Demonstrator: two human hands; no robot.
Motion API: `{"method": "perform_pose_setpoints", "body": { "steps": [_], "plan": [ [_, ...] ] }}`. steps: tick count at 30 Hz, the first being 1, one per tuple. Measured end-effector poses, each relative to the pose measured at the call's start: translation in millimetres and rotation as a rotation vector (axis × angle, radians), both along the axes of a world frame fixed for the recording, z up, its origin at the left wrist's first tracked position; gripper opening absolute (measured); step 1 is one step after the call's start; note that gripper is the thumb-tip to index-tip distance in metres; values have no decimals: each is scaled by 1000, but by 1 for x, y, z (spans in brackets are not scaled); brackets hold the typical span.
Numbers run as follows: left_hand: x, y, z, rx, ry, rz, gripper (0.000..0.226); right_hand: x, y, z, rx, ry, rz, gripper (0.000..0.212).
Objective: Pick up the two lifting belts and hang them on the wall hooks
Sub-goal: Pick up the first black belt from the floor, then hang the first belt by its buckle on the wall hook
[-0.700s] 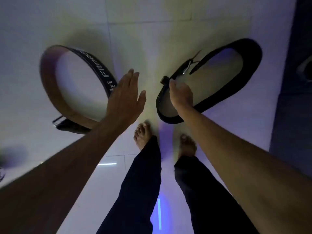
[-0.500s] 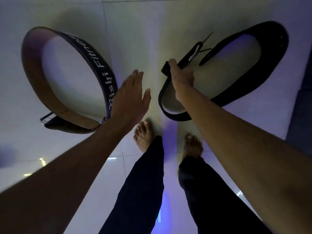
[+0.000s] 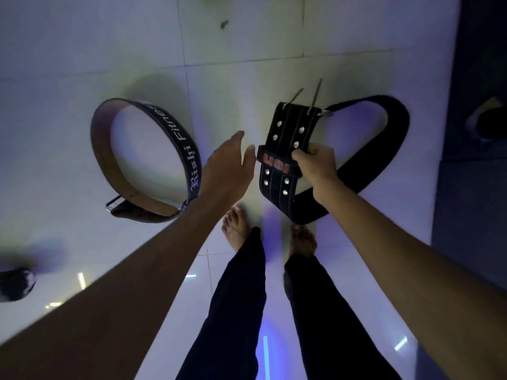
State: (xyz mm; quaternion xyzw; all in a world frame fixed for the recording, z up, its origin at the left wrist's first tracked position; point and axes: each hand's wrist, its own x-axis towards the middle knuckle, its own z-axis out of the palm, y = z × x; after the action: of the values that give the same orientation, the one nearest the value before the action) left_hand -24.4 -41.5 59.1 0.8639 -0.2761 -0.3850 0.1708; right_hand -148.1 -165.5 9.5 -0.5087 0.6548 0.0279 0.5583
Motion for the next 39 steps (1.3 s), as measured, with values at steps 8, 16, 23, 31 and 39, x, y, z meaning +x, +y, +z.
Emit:
{"method": "perform_pose_setpoints", "body": {
  "steps": [8,16,23,31,39],
  "plan": [
    [-3,-63,170,-92,470,468,63,-54,-33,215,5,-284,435,17],
    [-11,-102,373,-467,727,523,18,-88,-85,413,-190,-335,503,13],
    [-15,-95,566,-798,455,321,28,-84,-98,586,-244,-499,527,44],
    [-10,-83,748,-1140,140,199,23,-48,-79,777,-487,-768,415,48],
    [-8,-55,896,-1424,-80,235,10,-18,-42,933,-731,-980,258,34]
  ]
}}
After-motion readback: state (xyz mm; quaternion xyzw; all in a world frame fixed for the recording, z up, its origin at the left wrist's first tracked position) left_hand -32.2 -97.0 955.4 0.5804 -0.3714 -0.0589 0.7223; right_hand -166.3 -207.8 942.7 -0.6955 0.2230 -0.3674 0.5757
